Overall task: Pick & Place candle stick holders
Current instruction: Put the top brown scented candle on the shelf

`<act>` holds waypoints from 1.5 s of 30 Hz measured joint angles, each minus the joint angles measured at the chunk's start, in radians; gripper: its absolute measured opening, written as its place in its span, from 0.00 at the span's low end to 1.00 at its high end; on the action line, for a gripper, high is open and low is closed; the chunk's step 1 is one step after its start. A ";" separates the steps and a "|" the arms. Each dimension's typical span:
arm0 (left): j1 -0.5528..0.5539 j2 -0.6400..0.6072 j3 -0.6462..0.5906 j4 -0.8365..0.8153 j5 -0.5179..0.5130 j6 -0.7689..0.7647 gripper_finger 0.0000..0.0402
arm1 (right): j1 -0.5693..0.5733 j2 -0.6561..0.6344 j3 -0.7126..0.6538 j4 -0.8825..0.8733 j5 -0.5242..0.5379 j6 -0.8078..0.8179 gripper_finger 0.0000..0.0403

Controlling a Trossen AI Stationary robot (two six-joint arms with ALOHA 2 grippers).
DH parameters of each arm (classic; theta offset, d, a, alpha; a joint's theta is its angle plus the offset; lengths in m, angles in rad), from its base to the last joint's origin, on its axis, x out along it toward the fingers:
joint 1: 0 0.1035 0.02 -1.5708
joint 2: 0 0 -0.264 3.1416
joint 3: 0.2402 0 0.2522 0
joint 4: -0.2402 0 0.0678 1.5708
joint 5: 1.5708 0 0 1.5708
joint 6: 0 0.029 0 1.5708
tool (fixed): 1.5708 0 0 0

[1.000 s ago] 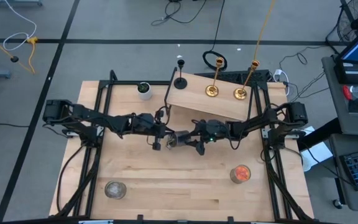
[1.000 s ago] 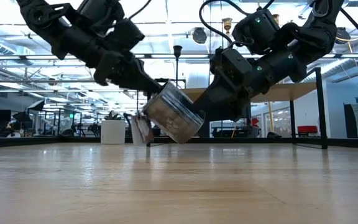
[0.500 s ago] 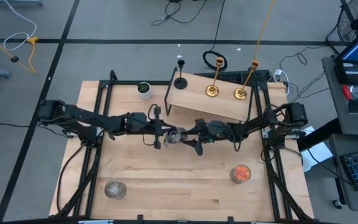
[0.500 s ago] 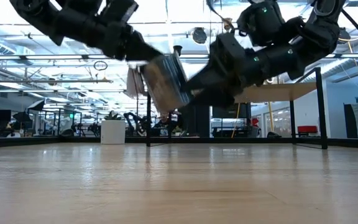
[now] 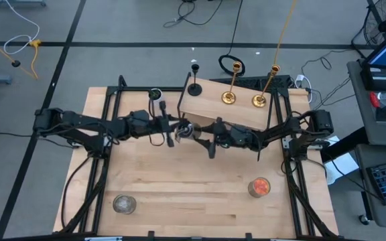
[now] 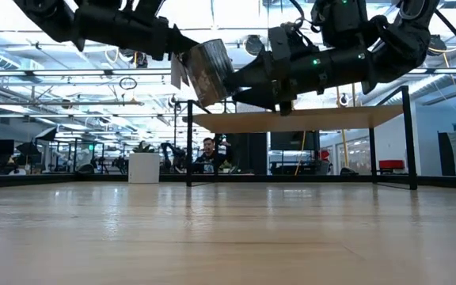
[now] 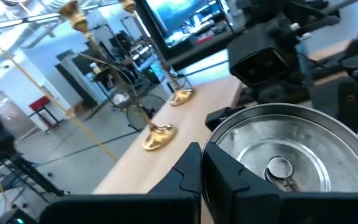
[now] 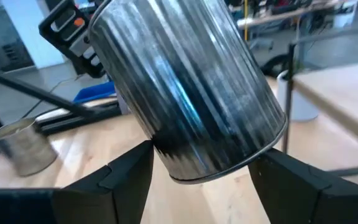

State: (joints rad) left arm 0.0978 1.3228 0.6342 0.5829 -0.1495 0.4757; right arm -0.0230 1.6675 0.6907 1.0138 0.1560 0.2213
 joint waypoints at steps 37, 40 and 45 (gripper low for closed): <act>0.229 0.114 0.227 -0.144 0.018 -0.049 0.01 | -0.204 -0.003 0.004 0.064 0.026 -0.051 0.62; 0.243 0.114 0.227 -0.143 0.021 -0.068 0.03 | -0.208 -0.003 0.004 0.062 0.027 -0.052 0.62; 0.268 0.114 0.226 -0.145 0.019 -0.067 0.02 | -0.212 -0.003 0.006 0.059 0.056 -0.078 0.62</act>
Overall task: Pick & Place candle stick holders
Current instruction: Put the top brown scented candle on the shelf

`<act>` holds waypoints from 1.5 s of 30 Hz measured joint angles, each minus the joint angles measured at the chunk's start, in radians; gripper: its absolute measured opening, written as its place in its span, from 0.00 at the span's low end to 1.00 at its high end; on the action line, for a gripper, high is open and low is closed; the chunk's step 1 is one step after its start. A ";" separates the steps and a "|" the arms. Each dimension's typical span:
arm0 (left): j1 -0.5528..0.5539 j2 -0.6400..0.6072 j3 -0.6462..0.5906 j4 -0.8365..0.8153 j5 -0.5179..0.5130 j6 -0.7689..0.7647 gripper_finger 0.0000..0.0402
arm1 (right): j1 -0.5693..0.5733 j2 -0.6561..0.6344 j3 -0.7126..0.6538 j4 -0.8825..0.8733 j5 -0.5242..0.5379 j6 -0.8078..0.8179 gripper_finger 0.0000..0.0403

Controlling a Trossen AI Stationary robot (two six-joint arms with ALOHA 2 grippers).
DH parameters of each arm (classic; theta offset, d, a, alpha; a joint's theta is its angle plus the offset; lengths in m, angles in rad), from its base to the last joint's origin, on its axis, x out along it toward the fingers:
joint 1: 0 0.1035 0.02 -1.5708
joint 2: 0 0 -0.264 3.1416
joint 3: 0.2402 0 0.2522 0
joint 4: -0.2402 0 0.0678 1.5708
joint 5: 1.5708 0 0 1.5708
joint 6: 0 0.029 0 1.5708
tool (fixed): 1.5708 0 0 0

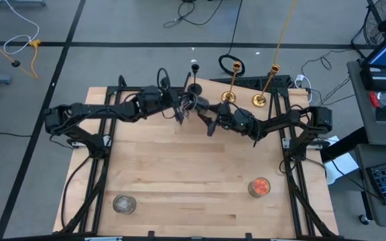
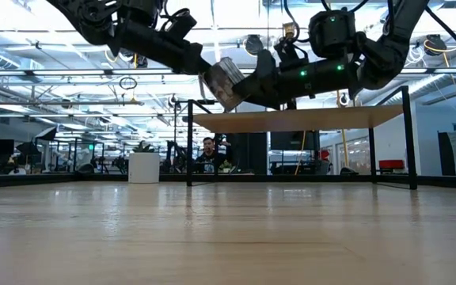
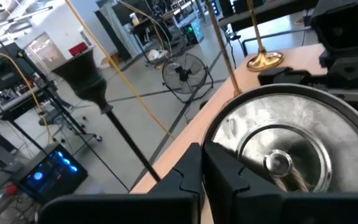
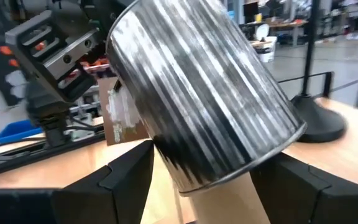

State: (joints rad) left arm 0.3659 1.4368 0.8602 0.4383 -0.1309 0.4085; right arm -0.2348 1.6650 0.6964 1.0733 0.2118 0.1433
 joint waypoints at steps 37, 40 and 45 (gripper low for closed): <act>0.042 0.044 0.005 0.053 0.048 -0.010 0.01 | -0.001 0.001 -0.002 -0.024 0.050 -0.006 0.62; 0.044 0.078 0.035 0.050 0.048 -0.019 0.01 | -0.001 0.001 0.010 -0.047 0.079 -0.015 0.62; 0.040 0.139 0.113 0.004 0.067 -0.017 0.01 | -0.001 0.002 0.026 -0.079 0.090 -0.033 0.62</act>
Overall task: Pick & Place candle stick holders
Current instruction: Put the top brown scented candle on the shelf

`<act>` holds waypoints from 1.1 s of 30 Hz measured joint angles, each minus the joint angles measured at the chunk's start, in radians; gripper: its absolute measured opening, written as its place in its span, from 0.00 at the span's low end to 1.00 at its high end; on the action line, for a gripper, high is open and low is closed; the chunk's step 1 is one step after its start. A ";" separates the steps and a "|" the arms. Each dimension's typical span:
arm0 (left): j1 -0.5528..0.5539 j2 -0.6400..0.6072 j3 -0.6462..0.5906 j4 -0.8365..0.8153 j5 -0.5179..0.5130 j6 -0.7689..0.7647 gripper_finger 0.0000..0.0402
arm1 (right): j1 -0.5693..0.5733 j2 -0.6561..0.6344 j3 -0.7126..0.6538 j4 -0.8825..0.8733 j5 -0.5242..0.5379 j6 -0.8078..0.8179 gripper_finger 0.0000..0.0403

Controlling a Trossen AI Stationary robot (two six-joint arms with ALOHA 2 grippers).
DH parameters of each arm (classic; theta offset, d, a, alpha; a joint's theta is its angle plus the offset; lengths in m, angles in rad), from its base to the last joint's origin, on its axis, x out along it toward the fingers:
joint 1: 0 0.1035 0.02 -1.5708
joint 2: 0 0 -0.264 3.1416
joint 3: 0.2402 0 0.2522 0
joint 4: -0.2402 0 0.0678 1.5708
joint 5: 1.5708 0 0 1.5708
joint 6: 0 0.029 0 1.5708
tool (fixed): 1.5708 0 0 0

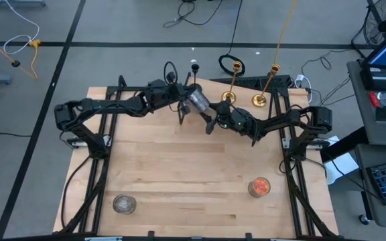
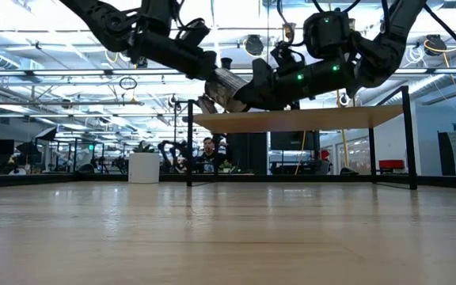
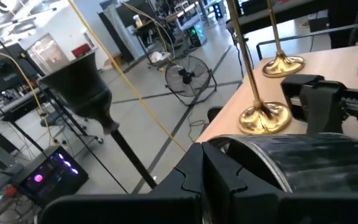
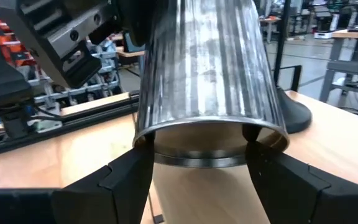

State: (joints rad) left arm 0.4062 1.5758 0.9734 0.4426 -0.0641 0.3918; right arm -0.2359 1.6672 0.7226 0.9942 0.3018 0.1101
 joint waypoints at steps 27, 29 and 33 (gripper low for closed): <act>-0.037 -0.002 0.025 -0.022 0.113 0.080 0.01 | 0.003 0.000 0.004 -0.044 0.002 -0.088 0.62; -0.038 -0.002 0.025 -0.022 0.115 0.083 0.01 | 0.003 0.000 0.004 -0.044 0.001 -0.092 0.62; -0.038 -0.002 0.029 -0.027 0.128 0.084 0.03 | 0.003 0.000 0.004 -0.049 0.001 -0.111 0.62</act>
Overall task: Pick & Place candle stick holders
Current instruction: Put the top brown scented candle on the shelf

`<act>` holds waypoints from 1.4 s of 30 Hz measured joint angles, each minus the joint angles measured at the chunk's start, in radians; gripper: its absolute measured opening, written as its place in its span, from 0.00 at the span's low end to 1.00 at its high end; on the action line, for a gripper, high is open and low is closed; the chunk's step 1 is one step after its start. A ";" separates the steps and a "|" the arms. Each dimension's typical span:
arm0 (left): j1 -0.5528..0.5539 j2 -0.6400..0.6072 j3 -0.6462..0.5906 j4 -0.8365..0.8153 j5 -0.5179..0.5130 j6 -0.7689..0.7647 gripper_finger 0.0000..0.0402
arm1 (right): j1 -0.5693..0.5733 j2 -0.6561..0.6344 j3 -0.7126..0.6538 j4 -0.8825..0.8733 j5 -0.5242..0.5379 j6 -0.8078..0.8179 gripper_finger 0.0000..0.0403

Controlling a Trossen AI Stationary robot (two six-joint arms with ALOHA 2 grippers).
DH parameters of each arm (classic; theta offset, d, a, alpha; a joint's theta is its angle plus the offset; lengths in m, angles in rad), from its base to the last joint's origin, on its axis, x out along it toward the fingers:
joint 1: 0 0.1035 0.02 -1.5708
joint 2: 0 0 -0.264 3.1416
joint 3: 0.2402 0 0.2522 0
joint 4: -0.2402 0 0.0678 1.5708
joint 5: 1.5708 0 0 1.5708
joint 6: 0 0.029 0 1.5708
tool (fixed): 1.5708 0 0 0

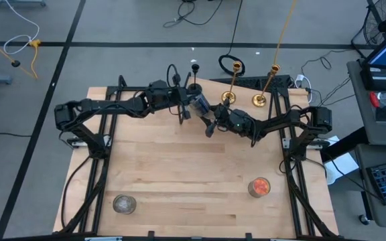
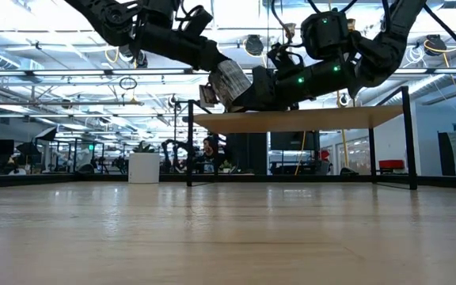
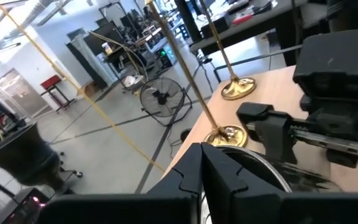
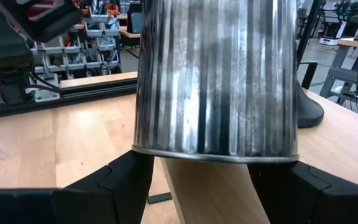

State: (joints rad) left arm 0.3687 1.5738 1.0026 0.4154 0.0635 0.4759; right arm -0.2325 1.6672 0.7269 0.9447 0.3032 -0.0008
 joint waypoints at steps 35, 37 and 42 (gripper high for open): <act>0.000 0.002 0.004 -0.048 0.014 0.200 0.16 | -0.002 -0.137 0.003 -0.253 0.006 -0.020 0.70; 0.000 0.002 0.004 -0.047 0.006 0.204 0.18 | -0.002 -0.137 0.003 -0.253 0.007 -0.020 0.70; -0.001 0.002 0.004 -0.048 -0.009 0.287 0.20 | -0.002 -0.137 0.003 -0.253 0.008 -0.020 0.70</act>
State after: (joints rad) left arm 0.3678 1.5757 1.0061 0.3676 0.0544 0.7631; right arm -0.2340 1.5299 0.7300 0.6914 0.3111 -0.0212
